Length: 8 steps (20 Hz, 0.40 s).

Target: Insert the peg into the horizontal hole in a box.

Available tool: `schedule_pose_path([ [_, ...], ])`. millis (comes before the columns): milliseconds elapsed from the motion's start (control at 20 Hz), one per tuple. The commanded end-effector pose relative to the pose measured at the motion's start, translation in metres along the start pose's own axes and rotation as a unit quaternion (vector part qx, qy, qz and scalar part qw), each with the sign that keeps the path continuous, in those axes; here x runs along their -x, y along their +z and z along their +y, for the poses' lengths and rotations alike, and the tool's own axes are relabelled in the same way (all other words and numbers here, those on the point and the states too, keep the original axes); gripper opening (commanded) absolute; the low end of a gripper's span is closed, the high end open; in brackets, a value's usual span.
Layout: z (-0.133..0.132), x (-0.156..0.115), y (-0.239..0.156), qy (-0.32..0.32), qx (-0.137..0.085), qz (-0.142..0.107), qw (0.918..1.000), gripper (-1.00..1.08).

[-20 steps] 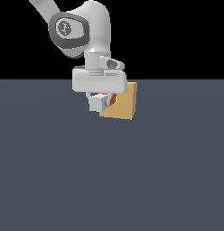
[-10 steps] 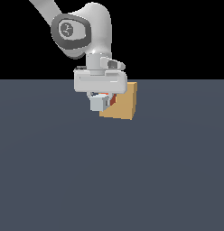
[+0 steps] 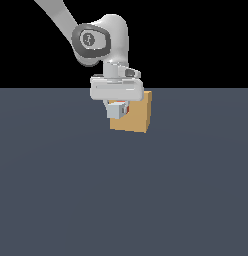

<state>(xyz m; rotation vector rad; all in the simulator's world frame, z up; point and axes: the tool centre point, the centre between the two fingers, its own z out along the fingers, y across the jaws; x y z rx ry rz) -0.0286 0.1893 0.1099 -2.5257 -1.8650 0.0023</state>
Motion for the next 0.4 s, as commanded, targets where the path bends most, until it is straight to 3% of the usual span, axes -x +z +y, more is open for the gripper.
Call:
schedule_pose_path([
  [0, 0.002, -0.013, -0.003, 0.001, 0.002, 0.001, 1.0, -1.0],
  [350, 0.002, -0.026, -0.003, 0.001, 0.002, 0.002, 1.0, -1.0],
])
